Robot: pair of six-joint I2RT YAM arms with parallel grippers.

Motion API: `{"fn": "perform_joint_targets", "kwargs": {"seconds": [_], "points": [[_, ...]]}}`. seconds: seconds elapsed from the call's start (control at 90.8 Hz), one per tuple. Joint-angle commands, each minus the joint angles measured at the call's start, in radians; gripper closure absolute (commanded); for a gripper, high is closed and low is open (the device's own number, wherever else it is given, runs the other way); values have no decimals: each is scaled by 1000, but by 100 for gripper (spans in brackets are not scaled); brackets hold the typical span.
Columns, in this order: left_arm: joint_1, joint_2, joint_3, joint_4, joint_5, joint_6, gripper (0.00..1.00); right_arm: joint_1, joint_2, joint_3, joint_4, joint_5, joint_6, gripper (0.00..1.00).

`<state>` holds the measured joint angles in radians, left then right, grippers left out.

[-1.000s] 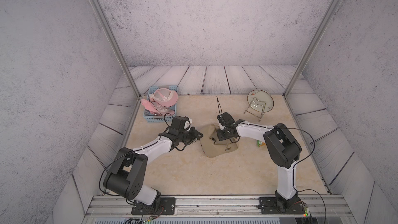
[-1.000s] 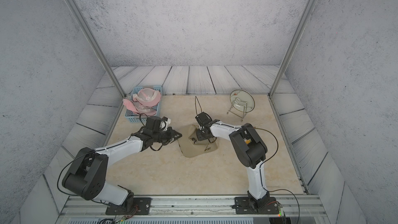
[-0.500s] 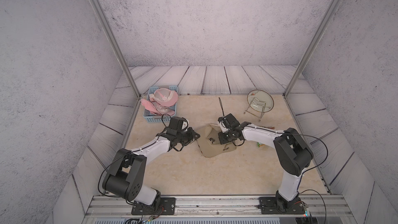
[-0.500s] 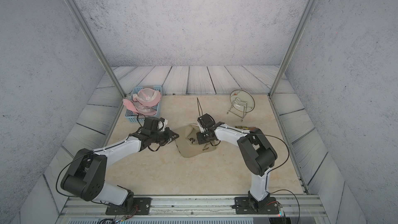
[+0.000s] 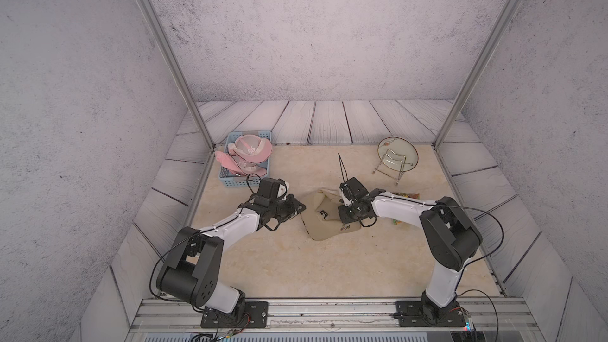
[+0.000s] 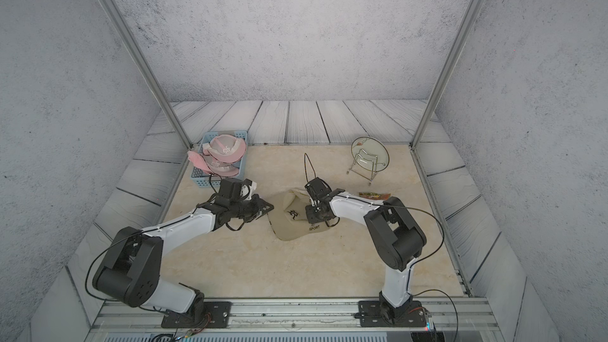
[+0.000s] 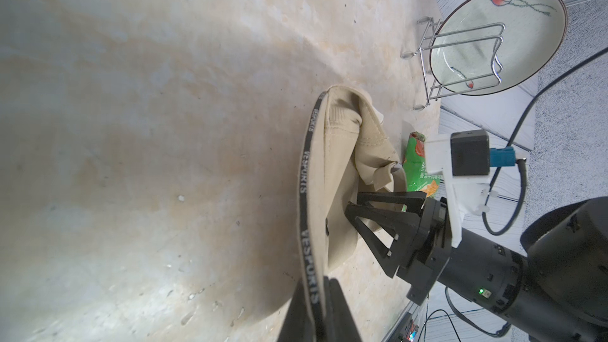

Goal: Turn the baseball cap inside out
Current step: Turn over the baseball cap.

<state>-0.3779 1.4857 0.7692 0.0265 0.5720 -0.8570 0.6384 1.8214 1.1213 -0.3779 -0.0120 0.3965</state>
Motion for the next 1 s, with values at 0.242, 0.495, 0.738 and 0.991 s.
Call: {"fn": "perform_joint_targets", "kwargs": {"seconds": [0.242, 0.495, 0.738, 0.991], "points": [[5, 31, -2, -37, 5, 55, 100, -1, 58, 21, 56, 14, 78, 61], [5, 35, 1, -52, 5, 65, 100, 0, 67, 7, 158, -94, 91, 90], [13, 2, 4, -134, -125, 71, 100, -20, -197, -132, 292, -332, 31, 100], [48, -36, 4, -216, -197, 68, 100, -196, -457, -337, 552, -606, 159, 100]]}}
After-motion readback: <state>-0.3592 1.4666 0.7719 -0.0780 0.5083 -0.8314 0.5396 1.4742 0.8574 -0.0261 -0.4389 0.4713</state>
